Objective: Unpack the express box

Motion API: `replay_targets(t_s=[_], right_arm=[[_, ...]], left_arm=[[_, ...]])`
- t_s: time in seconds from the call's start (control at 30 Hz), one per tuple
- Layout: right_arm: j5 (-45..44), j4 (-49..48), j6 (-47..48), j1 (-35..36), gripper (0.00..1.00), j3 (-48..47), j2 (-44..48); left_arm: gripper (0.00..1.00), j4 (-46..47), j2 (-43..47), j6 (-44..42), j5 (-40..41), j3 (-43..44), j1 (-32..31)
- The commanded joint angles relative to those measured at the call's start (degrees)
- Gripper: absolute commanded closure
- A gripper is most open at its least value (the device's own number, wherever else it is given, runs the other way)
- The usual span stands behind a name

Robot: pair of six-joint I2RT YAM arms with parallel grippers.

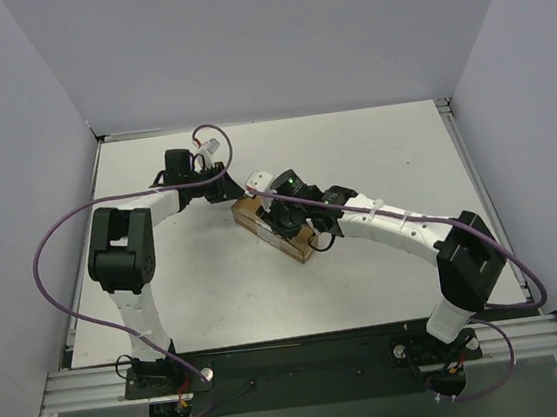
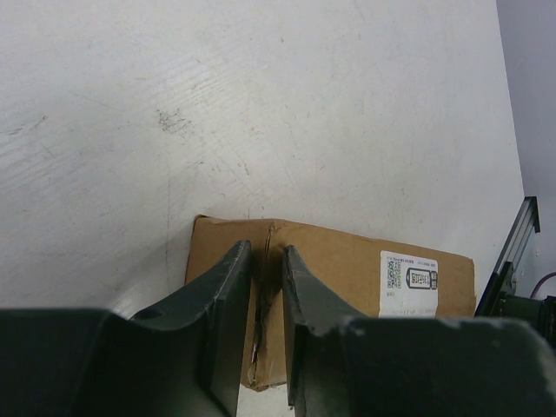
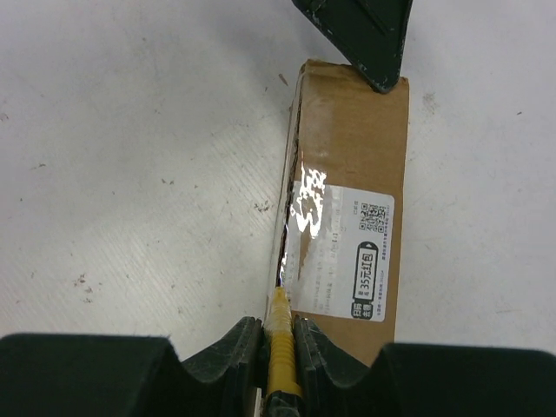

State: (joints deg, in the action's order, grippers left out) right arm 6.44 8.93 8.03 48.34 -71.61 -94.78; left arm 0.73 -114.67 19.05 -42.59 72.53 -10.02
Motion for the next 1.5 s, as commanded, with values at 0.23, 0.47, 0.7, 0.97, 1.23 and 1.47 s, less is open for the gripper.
replay_targets(t_s=[0.23,0.47,0.7,0.97,1.23,1.47], right_arm=[[-0.29,5.92,0.67,-1.49,1.00,5.43,7.24],[0.15,8.20,0.58,-2.19,1.00,7.98,10.32],[2.61,10.58,1.72,-4.65,1.00,10.26,13.13],[3.23,13.91,2.42,-5.71,1.00,11.67,16.03],[5.16,12.34,2.69,-10.54,1.00,3.26,15.51],[0.36,14.18,2.34,-12.04,1.00,-6.35,13.22]], left_arm=[[0.72,-5.13,-4.42,-4.72,7.69,-0.02,-0.79],[0.72,-5.39,-4.60,-5.25,7.96,0.50,-0.88],[0.72,-5.83,-4.77,-6.83,8.14,0.59,-1.14],[0.72,-6.44,-5.30,-7.09,8.48,1.56,-1.32],[0.63,-1.64,-2.50,-1.40,-3.53,2.79,-1.49],[0.56,11.05,4.01,11.45,-15.24,3.23,-0.01]])
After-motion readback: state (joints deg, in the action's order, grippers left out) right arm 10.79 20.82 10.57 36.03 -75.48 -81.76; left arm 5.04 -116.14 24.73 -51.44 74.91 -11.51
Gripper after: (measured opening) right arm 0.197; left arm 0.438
